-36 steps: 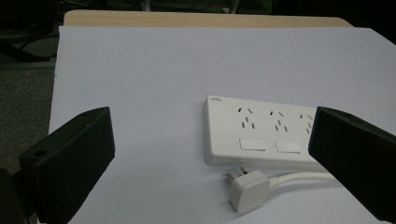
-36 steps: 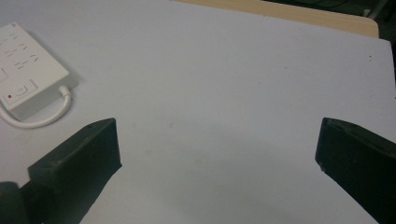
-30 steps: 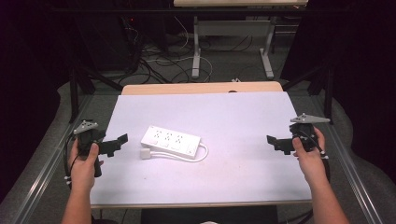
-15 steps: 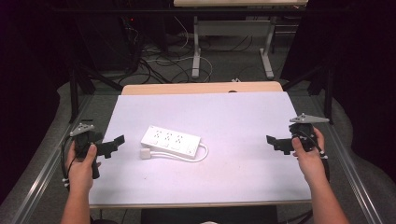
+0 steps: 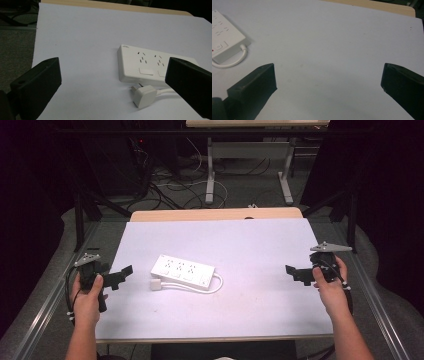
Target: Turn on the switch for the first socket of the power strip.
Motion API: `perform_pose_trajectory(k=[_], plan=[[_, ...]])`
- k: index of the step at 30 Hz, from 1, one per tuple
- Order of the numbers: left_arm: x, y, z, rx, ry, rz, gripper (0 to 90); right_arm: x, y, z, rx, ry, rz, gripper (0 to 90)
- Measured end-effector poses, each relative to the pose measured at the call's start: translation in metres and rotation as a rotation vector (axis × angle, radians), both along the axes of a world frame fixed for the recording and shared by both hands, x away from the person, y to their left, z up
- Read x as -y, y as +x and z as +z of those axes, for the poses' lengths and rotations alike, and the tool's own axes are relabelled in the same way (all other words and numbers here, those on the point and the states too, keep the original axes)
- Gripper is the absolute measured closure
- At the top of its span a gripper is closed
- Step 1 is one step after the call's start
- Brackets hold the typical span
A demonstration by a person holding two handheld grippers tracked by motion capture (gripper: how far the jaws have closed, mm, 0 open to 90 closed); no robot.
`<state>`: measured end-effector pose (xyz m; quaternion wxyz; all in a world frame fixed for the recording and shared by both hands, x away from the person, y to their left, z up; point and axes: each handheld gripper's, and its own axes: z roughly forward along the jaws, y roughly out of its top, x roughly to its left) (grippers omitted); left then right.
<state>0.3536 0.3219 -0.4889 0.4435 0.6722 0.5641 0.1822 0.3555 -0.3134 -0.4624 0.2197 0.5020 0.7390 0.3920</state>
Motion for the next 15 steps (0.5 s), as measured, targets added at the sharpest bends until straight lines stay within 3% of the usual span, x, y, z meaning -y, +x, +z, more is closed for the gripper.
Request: perform_pose_trajectory(k=[15], plan=[[0.0002,0.0009,-0.0008,0.009,0.001,0.010,0.4,0.0030,0.0013,-0.0025,-0.002,-0.003,-0.006,0.0]])
